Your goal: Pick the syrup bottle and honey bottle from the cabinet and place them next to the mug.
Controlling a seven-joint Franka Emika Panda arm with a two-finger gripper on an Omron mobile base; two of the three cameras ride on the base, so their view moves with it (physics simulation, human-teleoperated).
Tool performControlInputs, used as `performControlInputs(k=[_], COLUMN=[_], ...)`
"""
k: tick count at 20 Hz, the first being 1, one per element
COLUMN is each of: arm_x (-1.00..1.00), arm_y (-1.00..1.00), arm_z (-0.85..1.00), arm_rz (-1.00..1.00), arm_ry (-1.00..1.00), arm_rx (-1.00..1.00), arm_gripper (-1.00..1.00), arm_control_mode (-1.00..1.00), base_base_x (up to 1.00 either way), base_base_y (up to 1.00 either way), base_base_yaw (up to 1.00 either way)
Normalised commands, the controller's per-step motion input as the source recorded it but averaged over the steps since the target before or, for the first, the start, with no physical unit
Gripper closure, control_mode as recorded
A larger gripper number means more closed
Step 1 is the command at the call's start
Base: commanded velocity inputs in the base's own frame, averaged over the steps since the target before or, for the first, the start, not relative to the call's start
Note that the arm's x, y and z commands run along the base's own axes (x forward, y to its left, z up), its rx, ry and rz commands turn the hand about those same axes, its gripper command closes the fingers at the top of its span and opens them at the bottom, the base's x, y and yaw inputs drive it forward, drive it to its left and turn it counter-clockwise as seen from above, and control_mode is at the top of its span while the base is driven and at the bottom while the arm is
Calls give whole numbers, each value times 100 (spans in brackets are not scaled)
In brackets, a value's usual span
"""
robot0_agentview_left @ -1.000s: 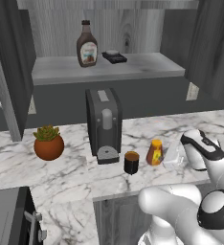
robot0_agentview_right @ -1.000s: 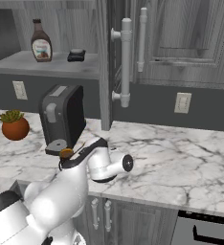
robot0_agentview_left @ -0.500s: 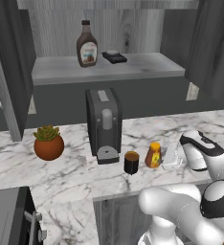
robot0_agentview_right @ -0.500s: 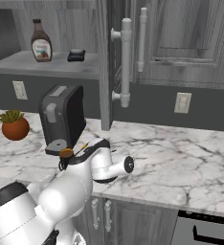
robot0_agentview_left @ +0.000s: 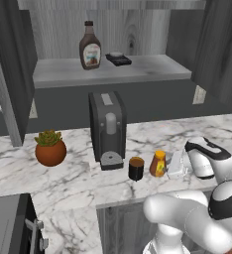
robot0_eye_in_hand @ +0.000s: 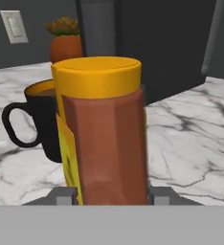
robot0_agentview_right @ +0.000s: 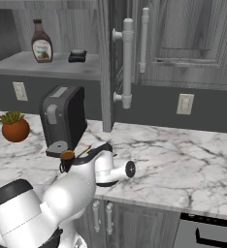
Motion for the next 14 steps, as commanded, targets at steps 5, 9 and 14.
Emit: performControlInputs(k=[5, 9, 14], arm_x=[0, 0, 0], arm_y=[0, 0, 0], arm_z=[-13, -15, -1], arm_rz=[0, 0, 0], arm_ry=[0, 0, 0], arm_rx=[0, 0, 0], arm_gripper=[100, 100, -100], arm_control_mode=[-100, -100, -100], base_base_x=[0, 0, 0], base_base_y=[0, 0, 0], base_base_yaw=[0, 0, 0])
